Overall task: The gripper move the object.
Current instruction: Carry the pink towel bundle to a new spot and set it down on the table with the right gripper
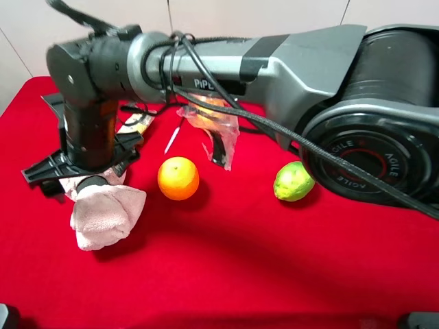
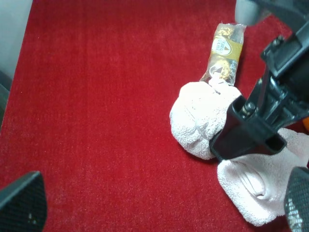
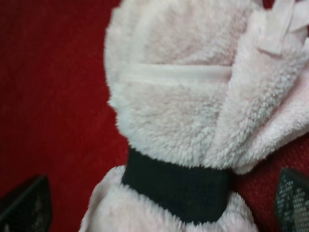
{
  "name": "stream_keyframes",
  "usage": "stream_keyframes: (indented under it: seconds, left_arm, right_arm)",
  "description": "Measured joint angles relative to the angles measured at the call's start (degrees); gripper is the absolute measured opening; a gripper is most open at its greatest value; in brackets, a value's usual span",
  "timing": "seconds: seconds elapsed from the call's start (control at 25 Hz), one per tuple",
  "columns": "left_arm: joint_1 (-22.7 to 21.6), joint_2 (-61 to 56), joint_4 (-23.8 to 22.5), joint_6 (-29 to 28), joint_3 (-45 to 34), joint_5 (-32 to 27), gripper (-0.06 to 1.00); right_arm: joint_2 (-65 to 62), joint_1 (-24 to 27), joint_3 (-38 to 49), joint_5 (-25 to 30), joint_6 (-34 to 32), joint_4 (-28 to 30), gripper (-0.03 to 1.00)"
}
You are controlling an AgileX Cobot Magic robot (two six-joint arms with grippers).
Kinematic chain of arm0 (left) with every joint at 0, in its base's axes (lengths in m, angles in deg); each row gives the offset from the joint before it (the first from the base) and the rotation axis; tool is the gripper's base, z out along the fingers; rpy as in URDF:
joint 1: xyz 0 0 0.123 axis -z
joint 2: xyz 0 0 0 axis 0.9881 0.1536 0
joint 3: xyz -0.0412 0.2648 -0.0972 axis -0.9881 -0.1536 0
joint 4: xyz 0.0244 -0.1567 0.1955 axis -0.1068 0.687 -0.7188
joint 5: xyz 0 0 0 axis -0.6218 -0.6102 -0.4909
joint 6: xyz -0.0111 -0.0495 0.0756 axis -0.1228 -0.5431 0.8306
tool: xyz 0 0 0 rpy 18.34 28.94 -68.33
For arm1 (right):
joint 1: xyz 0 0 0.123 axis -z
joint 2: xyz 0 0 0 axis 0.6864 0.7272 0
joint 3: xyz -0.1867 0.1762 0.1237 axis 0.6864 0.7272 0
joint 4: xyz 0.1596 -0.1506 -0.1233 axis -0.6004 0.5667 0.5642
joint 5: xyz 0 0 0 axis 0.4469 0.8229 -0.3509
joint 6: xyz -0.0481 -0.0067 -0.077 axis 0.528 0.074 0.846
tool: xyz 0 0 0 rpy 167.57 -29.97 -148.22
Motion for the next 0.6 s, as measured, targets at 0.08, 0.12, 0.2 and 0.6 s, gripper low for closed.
stream_keyframes:
  seconds: [0.08, 0.12, 0.2, 0.6]
  left_arm:
    - [0.0, 0.0, 0.0, 0.0, 0.0, 0.0, 0.98]
    - [0.0, 0.0, 0.0, 0.0, 0.0, 0.0, 0.98]
    - [0.0, 0.0, 0.0, 0.0, 0.0, 0.0, 0.98]
    - [0.0, 0.0, 0.0, 0.0, 0.0, 0.0, 0.98]
  right_arm:
    - [0.0, 0.0, -2.4, 2.4, 0.2, 1.5, 0.69]
    - [0.0, 0.0, -3.6, 3.6, 0.2, 2.3, 0.69]
    - [0.0, 0.0, -5.7, 6.0, 0.2, 3.5, 0.69]
    - [-0.3, 0.0, -10.4, 16.1, 0.5, 6.6, 0.69]
